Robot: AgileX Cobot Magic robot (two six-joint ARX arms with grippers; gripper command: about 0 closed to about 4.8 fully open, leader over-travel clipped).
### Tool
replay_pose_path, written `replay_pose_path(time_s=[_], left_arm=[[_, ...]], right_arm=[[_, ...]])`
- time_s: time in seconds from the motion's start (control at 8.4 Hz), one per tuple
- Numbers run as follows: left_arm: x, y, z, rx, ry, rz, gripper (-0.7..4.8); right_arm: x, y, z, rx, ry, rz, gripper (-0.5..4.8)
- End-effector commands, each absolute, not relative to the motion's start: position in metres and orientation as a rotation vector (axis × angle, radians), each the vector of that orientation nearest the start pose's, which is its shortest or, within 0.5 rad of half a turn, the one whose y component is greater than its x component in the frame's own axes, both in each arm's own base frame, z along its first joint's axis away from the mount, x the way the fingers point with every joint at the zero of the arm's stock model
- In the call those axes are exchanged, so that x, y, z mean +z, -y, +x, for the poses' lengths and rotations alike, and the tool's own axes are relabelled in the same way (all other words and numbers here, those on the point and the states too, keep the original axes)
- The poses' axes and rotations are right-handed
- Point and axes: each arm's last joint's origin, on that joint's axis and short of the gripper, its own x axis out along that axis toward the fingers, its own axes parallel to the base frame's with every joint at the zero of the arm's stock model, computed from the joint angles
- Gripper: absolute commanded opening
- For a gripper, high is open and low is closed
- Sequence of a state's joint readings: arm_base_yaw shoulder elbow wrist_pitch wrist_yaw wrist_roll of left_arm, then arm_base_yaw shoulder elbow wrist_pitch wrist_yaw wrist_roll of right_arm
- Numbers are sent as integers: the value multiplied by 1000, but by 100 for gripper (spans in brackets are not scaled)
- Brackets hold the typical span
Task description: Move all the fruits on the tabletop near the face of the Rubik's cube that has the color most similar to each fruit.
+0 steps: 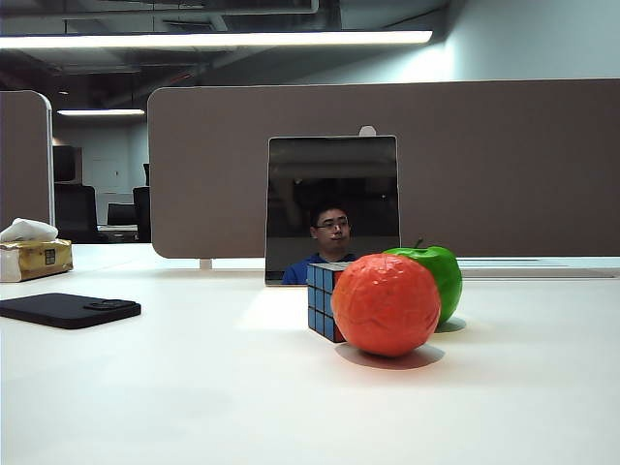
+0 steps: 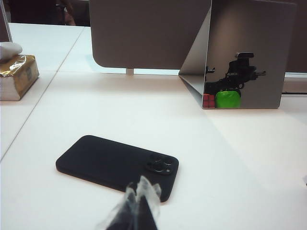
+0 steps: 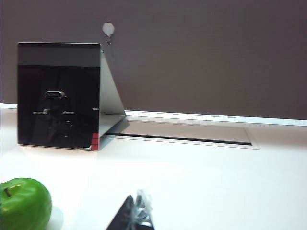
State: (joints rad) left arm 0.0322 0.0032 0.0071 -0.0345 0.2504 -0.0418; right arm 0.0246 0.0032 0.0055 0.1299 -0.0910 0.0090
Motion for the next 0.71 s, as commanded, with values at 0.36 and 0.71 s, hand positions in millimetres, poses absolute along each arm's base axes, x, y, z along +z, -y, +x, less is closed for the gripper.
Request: replay_pose_path(time_s=[0.36,0.71], left_arm=[[163,4,97,-214,-36,-68,-5],[162,0,97,-75,-45,-92,-5]], right_arm=[[176,-3,97,42,119,7,-1],[176,-3,97,45,119,7,-1]])
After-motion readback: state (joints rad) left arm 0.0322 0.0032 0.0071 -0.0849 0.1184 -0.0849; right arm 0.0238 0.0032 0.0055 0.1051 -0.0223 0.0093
